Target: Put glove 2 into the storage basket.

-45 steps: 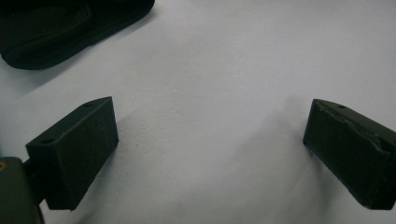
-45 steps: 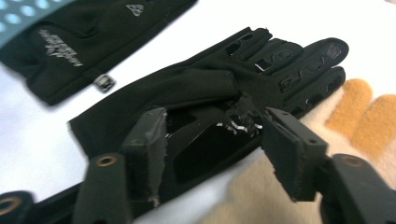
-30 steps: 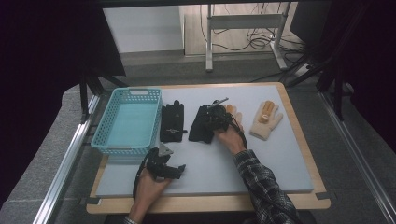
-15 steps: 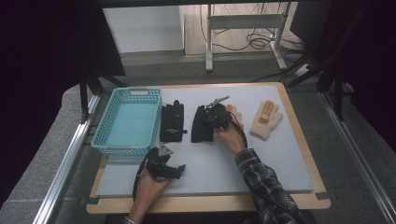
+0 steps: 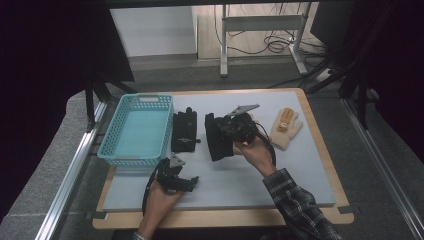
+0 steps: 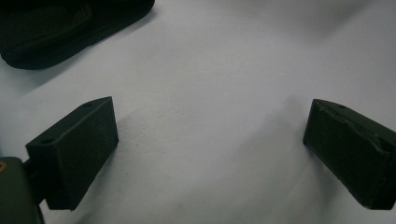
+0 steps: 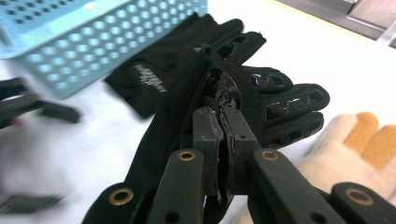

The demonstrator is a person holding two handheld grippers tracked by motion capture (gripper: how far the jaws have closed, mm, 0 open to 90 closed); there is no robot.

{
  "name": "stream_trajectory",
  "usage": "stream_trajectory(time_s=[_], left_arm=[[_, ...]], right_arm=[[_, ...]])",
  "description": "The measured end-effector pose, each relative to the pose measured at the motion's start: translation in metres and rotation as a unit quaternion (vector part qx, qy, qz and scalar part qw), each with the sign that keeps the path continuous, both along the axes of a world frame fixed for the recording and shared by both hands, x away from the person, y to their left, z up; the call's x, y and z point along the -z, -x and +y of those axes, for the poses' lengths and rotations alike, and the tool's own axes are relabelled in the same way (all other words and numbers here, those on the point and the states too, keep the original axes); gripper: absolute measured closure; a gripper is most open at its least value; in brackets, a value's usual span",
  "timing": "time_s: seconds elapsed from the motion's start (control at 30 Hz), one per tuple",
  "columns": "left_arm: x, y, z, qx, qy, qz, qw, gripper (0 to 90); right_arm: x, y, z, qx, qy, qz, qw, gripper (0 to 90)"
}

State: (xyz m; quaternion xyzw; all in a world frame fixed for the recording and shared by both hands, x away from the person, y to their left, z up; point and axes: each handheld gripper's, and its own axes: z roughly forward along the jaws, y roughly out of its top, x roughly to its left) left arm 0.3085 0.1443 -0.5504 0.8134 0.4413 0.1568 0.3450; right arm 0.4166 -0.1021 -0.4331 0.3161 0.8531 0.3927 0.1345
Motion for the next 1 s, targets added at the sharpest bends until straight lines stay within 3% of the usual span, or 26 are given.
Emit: stream_trajectory(time_s=[0.2,0.37,0.5,0.53,0.57,0.77,0.8,0.97,1.0], left_arm=[[0.000,0.000,0.000,-0.003,0.003,0.000,1.0000,3.5],[0.000,0.001,0.000,-0.003,0.004,0.000,1.0000,3.6],[0.000,0.001,0.000,-0.003,0.003,0.000,1.0000,4.1],[-0.001,0.002,0.001,-0.003,0.000,-0.001,1.0000,4.1],[-0.001,0.003,0.002,-0.003,-0.001,0.000,1.0000,3.9],[-0.001,0.010,0.008,-0.008,-0.003,0.002,1.0000,3.4],[-0.001,0.012,0.010,-0.010,-0.007,0.002,0.9999,3.2],[0.000,0.016,0.018,-0.018,-0.006,-0.002,0.9998,2.6],[0.000,0.016,0.018,-0.019,-0.005,-0.002,0.9998,2.7]], right_arm=[[0.002,0.042,-0.016,-0.004,-0.018,0.004,0.9998,83.8],[0.025,0.070,-0.029,0.002,-0.021,0.016,0.9997,83.5],[0.042,0.080,-0.033,0.004,-0.019,0.023,0.9995,82.0],[0.048,0.083,-0.034,0.006,-0.017,0.027,0.9995,79.6],[0.057,0.088,-0.035,0.003,-0.008,0.032,0.9995,70.1],[0.050,0.084,-0.045,0.015,-0.009,0.011,0.9998,56.6],[0.046,0.079,-0.049,0.019,-0.012,0.008,0.9997,52.3],[0.045,0.067,-0.048,0.020,-0.007,0.004,0.9998,47.9],[0.046,0.057,-0.044,0.017,-0.009,0.012,0.9997,45.9]])
